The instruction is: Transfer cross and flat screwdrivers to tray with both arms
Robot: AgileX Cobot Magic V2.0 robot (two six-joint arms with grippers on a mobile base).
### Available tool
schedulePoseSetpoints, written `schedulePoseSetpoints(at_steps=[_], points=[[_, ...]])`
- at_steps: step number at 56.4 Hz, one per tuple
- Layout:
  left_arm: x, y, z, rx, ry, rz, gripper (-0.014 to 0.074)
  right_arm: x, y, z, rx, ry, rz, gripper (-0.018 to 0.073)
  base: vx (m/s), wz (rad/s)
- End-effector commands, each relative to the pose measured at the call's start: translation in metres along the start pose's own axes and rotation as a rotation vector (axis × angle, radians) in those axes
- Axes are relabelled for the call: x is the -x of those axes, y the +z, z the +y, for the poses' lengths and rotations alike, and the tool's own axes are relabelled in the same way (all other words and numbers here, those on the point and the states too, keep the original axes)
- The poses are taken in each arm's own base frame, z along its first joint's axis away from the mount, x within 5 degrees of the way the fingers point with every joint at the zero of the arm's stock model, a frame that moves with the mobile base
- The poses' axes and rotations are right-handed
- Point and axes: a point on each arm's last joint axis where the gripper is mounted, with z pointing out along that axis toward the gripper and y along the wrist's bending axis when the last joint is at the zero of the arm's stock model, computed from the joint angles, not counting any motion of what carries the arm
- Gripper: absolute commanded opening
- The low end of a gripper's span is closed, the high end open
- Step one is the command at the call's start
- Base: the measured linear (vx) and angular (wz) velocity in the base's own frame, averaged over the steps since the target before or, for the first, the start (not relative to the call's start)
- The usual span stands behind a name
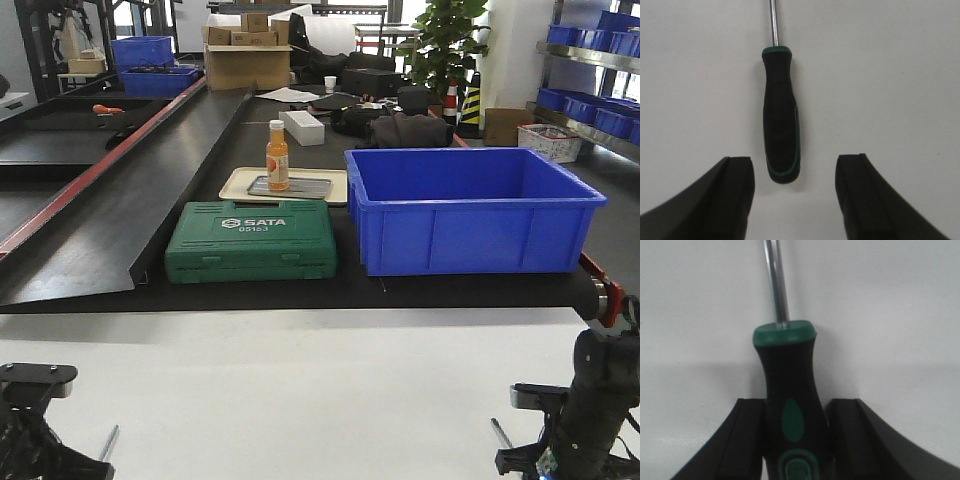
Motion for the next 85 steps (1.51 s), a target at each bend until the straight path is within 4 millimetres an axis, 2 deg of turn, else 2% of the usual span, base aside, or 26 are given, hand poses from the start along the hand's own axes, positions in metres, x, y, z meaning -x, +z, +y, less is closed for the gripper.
schedulePoseSetpoints(at_steps=[1, 18, 32, 44, 73, 85], points=[[0.021, -0.005, -0.001, -0.002, -0.001, -0.069, 0.0498, 0.001, -0.023, 0.004, 0.019, -0.002, -0.049, -0.0009, 0.0, 0.0], [0.035, 0.014, 0.003, 0.005, -0.011, -0.031, 0.0498, 0.001, -0.023, 0.005, 0.028, -0.014, -0.044, -0.0009, 0.0, 0.0], [0.031, 0.027, 0.016, 0.029, -0.035, 0.02, 0.0498, 0.001, -0.023, 0.005, 0.039, -0.021, -0.05, -0.0009, 0.0, 0.0], [0.031, 0.037, 0.016, 0.027, -0.034, 0.027, 0.0498, 0.001, -0.023, 0.005, 0.039, -0.021, -0.049, -0.0009, 0.0, 0.0], [0.024, 0.08, 0.013, 0.024, 0.005, 0.112, 0.0494, 0.001, -0.023, 0.005, 0.039, -0.02, -0.049, -0.0009, 0.0, 0.0], [0.016, 0.095, 0.013, 0.025, 0.016, 0.185, 0.0441, 0.001, -0.023, 0.005, 0.039, -0.02, -0.051, -0.0009, 0.0, 0.0]])
